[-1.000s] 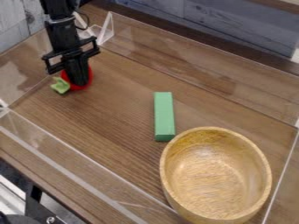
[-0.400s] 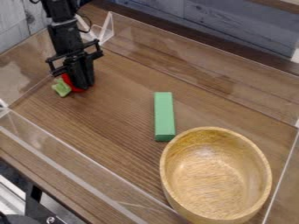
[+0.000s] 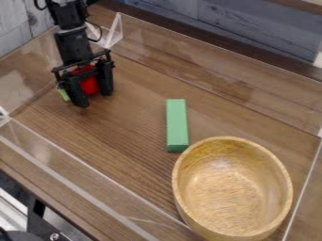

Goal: Move the red object to the left side of the table

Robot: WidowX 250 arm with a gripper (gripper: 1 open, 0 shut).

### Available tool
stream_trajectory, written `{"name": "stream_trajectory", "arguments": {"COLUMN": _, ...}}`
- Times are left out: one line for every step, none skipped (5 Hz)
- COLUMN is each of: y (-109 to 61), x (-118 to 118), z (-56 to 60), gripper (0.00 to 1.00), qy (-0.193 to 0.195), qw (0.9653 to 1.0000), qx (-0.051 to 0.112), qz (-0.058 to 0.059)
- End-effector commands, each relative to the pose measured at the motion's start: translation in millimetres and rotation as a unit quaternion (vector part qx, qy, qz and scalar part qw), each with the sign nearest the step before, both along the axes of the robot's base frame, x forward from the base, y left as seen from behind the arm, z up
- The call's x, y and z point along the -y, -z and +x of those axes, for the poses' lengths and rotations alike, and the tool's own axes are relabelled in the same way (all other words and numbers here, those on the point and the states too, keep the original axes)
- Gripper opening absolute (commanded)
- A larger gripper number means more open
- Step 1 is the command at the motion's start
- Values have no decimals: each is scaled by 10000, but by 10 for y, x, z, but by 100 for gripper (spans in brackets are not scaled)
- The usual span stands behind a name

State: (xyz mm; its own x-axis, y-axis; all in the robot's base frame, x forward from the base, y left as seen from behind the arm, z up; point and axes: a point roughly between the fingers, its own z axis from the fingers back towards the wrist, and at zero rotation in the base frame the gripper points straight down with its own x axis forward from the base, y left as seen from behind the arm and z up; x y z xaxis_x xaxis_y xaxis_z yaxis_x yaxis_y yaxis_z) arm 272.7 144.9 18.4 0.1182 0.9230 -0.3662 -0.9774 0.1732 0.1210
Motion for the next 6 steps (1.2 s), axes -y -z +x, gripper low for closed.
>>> {"name": "stream_trajectory", "arguments": {"y": -201, "x": 41, "z": 58, "gripper": 100, "qy": 76, "qw": 9998, "qx": 171, "qz": 77}}
{"name": "stream_trajectory", "arguments": {"y": -339, "x": 106, "z": 91, "gripper": 100, "qy": 212, "qw": 9994, "qx": 287, "qz": 19}}
{"name": "stream_trajectory", "arguments": {"y": -470, "x": 154, "z": 119, "gripper": 100, "qy": 329, "qw": 9987, "qx": 374, "qz": -44}}
{"name": "stream_trajectory", "arguments": {"y": -602, "x": 195, "z": 132, "gripper": 100, "qy": 462, "qw": 9979, "qx": 440, "qz": -105}}
{"name": "stream_trajectory", "arguments": {"y": -684, "x": 236, "z": 147, "gripper": 100, "qy": 597, "qw": 9970, "qx": 468, "qz": -132}}
{"name": "stream_trajectory", "arguments": {"y": -757, "x": 313, "z": 165, "gripper": 100, "qy": 819, "qw": 9952, "qx": 510, "qz": -172}}
